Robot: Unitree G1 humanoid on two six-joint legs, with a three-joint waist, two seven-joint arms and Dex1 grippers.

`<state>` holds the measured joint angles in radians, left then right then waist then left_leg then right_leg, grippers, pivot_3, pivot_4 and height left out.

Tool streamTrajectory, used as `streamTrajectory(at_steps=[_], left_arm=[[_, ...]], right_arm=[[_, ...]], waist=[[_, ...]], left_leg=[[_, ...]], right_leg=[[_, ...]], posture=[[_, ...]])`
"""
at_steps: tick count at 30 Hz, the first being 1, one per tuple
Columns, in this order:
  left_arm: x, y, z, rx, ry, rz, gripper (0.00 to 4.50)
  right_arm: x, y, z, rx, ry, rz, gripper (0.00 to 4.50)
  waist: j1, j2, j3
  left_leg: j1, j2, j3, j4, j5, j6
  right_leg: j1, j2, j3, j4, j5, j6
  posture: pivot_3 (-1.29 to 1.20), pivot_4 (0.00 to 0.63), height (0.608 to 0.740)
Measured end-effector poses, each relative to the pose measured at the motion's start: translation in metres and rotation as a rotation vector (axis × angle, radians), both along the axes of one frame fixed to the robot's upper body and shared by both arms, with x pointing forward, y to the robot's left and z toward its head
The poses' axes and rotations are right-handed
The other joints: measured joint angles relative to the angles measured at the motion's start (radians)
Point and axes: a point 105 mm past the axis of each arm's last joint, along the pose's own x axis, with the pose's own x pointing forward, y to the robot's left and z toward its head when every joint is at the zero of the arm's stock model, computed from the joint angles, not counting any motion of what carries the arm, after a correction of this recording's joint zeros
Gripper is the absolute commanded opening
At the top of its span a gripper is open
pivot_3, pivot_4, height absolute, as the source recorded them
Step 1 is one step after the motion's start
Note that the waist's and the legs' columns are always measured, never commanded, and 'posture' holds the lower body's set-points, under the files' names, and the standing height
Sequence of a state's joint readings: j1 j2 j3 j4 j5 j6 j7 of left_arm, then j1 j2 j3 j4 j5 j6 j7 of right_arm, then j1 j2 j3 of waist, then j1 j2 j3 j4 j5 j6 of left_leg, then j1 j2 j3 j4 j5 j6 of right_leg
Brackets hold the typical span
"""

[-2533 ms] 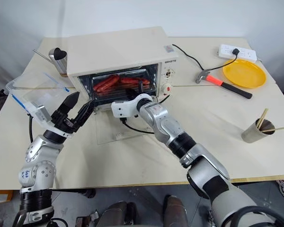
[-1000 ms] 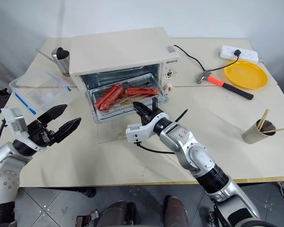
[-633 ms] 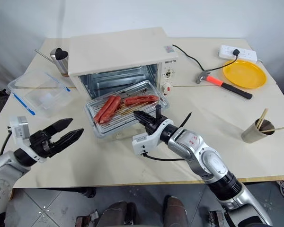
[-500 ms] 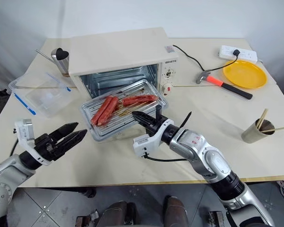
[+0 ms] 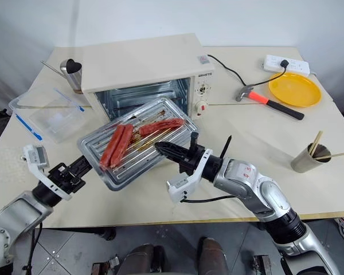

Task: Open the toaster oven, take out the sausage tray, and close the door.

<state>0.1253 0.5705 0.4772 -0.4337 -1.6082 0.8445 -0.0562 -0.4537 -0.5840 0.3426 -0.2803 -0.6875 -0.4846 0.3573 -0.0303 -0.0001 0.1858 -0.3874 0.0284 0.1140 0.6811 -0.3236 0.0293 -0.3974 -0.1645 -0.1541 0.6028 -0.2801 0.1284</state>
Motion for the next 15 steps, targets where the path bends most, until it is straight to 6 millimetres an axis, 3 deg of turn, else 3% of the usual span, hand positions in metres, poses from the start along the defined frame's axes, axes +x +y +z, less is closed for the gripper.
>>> streamTrajectory(at_steps=[4, 9, 15], left_arm=[[-0.015, 0.003, -0.017, 0.002, 0.090, -0.017, 4.50], [-0.031, 0.004, -0.023, -0.016, 0.157, -0.077, 4.50], [-0.035, 0.008, -0.001, -0.183, 0.106, -0.101, 4.50]], right_arm=[[0.008, -0.001, -0.004, -0.005, 0.015, -0.024, 0.00], [0.012, 0.002, 0.000, -0.004, -0.005, -0.025, 0.00], [0.013, 0.003, -0.003, -0.008, -0.008, -0.011, 0.00]], waist=[[0.001, 0.000, 0.000], [0.003, 0.000, 0.000], [0.003, 0.000, 0.000]], left_leg=[[0.000, 0.000, 0.000, 0.000, 0.000, 0.000], [0.000, 0.000, 0.000, 0.000, 0.000, 0.000], [0.000, 0.000, 0.001, 0.000, 0.000, 0.000]], right_leg=[[0.000, 0.000, 0.000, 0.000, 0.000, -0.001], [0.000, 0.000, 0.001, -0.001, -0.001, -0.001], [0.000, 0.000, 0.002, -0.001, -0.001, -0.002]], posture=[[0.00, 0.150, 0.740], [0.00, 0.150, 0.740], [0.00, 0.150, 0.740]])
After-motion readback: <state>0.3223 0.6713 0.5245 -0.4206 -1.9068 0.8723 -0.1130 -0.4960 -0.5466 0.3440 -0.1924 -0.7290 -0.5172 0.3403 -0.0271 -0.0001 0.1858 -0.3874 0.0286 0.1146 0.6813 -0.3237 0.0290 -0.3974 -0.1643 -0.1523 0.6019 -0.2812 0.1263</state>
